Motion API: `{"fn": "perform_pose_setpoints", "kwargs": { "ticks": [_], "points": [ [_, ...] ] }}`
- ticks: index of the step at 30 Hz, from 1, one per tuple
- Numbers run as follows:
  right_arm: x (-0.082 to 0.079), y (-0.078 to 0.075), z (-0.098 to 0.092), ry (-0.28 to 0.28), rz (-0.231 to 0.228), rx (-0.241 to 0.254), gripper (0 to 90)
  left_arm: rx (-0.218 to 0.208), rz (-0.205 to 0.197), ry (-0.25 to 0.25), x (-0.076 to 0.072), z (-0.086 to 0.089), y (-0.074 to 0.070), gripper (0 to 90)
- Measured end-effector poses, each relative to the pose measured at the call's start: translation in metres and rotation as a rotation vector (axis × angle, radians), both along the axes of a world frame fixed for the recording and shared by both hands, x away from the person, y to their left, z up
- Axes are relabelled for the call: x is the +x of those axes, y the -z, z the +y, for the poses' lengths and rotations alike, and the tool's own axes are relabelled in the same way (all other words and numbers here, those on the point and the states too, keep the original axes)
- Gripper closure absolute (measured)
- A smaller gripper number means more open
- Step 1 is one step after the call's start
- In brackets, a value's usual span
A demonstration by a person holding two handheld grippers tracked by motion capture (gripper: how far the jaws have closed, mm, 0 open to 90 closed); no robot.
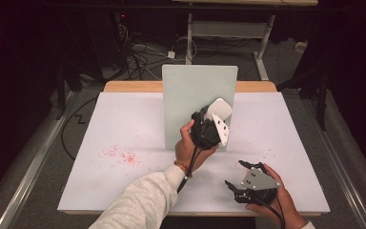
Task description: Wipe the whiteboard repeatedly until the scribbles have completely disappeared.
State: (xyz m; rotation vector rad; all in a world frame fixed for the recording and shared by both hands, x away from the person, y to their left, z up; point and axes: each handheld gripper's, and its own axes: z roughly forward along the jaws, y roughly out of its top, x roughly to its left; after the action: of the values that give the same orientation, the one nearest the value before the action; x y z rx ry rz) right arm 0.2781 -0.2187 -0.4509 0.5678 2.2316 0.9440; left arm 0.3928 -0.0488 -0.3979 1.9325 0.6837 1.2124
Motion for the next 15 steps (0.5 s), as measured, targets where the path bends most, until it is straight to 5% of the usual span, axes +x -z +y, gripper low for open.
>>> {"fn": "perform_pose_setpoints", "kwargs": {
  "ticks": [3, 6, 8, 15],
  "points": [
    [0.0, 0.0, 0.003, -0.01, 0.003, -0.003, 24.9, 0.012, 0.008, 0.007, 0.004, -0.006, -0.008, 28.7],
    [0.0, 0.001, 0.004, -0.016, 0.005, -0.011, 24.9, 0.063, 0.063, 0.017, 0.006, -0.013, 0.001, 28.7],
    [-0.001, 0.001, 0.003, -0.015, 0.006, -0.01, 24.9, 0.124, 0.013, -0.002, 0.004, -0.017, 0.013, 28.6],
    [-0.001, 0.002, 0.003, -0.013, 0.01, -0.015, 24.9, 0.145, 0.027, 0.01, -0.002, -0.013, 0.026, 28.7]
  ]
}}
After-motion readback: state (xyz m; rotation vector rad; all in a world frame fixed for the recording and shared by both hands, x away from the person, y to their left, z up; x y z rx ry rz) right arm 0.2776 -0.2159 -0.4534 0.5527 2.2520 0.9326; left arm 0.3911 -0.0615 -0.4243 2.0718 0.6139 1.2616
